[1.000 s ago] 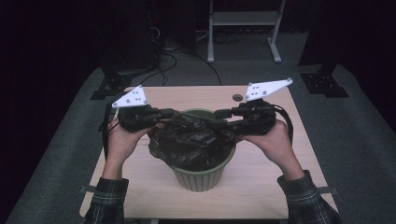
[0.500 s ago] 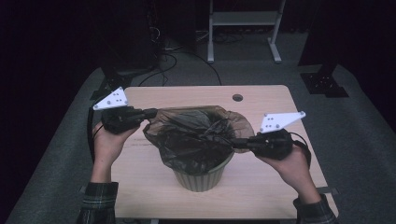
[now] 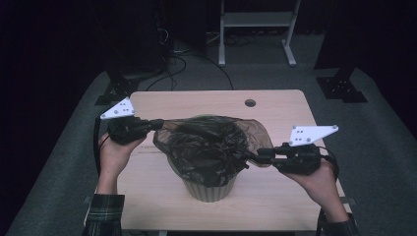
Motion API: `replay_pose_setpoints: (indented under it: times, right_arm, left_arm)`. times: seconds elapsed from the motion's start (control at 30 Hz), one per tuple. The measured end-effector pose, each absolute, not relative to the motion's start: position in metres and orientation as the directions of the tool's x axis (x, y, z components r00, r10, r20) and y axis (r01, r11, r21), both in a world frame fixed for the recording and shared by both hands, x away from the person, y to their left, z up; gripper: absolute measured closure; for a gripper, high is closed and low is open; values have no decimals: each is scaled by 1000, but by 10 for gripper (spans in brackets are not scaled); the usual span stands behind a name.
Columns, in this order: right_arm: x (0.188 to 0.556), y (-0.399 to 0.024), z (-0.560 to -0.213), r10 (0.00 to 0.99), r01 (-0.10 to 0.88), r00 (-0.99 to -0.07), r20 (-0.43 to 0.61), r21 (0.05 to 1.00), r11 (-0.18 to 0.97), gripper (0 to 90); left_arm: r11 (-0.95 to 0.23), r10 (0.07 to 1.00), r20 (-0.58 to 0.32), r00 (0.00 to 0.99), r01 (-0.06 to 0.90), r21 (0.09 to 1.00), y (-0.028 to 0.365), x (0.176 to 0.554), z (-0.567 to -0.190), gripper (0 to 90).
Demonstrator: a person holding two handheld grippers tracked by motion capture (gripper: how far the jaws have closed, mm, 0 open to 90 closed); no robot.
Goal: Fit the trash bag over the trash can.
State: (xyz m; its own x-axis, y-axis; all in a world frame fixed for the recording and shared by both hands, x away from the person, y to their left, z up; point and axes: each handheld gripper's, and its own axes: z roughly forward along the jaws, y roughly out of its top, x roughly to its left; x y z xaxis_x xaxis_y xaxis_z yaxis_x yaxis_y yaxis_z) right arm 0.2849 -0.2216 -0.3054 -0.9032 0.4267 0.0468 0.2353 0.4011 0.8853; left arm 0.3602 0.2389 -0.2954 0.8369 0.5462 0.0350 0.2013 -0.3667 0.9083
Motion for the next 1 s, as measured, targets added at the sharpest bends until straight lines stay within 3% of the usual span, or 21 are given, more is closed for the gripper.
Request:
replay_pose_setpoints:
  times: [0.3, 0.43, 0.57, 1.0]
  right_arm:
    - [323, -224, -271, 526, 190, -850, -4, 930, 315, 654]
    - [358, -221, -282, 559, 287, -827, 61, 901, 326, 596]
    - [374, -214, -302, 545, 323, -835, 70, 866, 383, 886]
    - [390, -202, -327, 641, 356, -767, 14, 841, 408, 900]
  left_arm:
    - [-365, 542, 31, 840, 203, 909, 238, 361, -295, 898]
    - [-365, 540, 29, 841, 204, 908, 237, 362, -296, 898]
    - [-375, 545, 32, 838, 209, 903, 236, 365, -298, 898]
    - [-459, 602, 21, 798, 324, 827, 223, 393, -324, 899]
